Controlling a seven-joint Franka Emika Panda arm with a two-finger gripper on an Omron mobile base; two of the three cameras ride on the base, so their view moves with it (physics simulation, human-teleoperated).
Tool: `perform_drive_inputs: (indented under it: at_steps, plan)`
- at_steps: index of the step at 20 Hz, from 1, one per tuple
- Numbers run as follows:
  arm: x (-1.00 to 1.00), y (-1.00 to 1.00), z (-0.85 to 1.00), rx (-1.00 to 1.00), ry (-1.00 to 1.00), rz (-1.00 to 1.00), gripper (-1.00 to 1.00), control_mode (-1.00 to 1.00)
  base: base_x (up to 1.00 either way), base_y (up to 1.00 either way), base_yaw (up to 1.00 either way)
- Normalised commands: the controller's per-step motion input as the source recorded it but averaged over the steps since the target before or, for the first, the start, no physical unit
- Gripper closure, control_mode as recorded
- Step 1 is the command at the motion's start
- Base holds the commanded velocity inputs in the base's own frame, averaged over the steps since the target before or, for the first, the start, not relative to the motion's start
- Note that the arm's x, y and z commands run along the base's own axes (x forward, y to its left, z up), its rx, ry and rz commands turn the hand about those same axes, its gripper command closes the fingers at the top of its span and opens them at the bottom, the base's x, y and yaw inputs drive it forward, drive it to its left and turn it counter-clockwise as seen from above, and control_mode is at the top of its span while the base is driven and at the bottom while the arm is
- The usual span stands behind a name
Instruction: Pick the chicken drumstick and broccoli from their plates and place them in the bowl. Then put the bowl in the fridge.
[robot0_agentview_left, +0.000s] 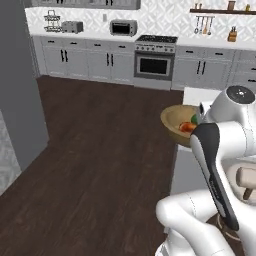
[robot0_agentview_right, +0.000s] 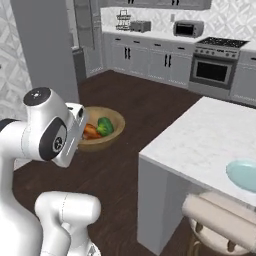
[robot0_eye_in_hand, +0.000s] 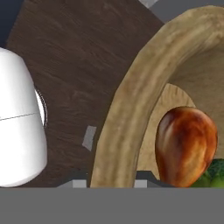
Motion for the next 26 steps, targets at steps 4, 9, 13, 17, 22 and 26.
perform_drive_inputs:
  at_steps: [4,9,13,17,22,26]
  plan:
    - [0.00,0.00,0.00,0.00,0.00,0.00,1.00,1.00,0.64,1.00,-0.17]
    - [0.00,0.00,0.00,0.00,0.00,0.00,1.00,1.00,0.63,1.00,-0.44]
    - [0.00,0.00,0.00,0.00,0.00,0.00,1.00,1.00,0.96,1.00,-0.46]
    - [0.00,0.00,0.00,0.00,0.00,0.00,1.00,1.00,1.00,1.00,-0.42]
    - [0.00,0.00,0.00,0.00,0.00,0.00,1.00,1.00,1.00,0.78,-0.37]
    - [0.00,0.00,0.00,0.00,0.00,0.00,1.00,1.00,1.00,0.23,-0.26]
